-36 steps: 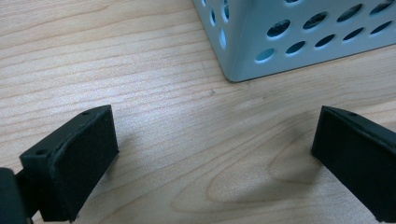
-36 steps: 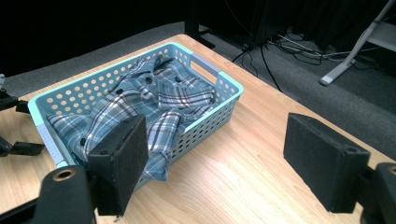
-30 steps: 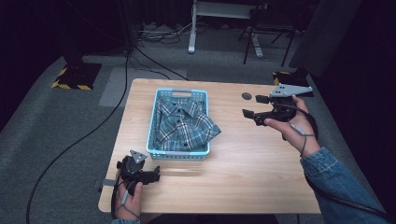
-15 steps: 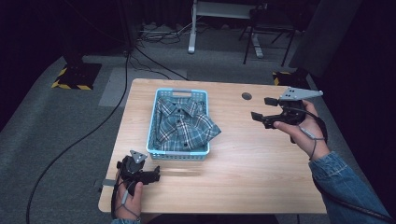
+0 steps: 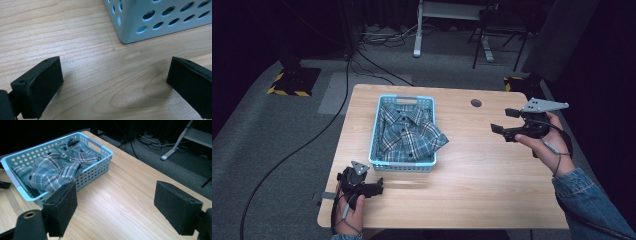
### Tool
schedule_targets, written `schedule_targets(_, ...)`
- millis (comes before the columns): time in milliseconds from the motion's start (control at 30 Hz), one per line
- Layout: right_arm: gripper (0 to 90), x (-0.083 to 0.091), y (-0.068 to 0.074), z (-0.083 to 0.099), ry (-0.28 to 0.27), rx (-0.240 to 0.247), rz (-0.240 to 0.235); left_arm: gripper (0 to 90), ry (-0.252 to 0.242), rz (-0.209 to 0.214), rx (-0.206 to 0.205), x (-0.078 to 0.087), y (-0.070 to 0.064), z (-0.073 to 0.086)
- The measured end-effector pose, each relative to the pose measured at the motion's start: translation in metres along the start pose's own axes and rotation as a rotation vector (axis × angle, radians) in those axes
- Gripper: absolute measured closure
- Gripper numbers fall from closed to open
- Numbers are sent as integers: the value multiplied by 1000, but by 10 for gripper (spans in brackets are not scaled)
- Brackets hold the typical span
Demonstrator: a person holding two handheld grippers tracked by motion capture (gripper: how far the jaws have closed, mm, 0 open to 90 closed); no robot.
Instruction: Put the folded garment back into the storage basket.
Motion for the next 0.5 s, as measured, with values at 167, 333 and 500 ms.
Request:
schedule_targets(167,179,3,-6,7,2,-4,11,1,1,0,-3,0,0,0)
schedule_targets(333,174,8,-9,13,0,-11,16,1,0,2,0,0,0,0)
schedule_targets(500,167,13,-15,21,7,-25,28,1,1,1,-1,0,0,0)
Point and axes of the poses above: each handheld gripper's, and its own axes: x roughly backward along the jaws, z roughly out of its underside, y roughly to its left, the point moved 7 cm from there along -x, roughly forward along the jaws, and after that the axes turned 8 degrees about y, right-handed, at the moved point
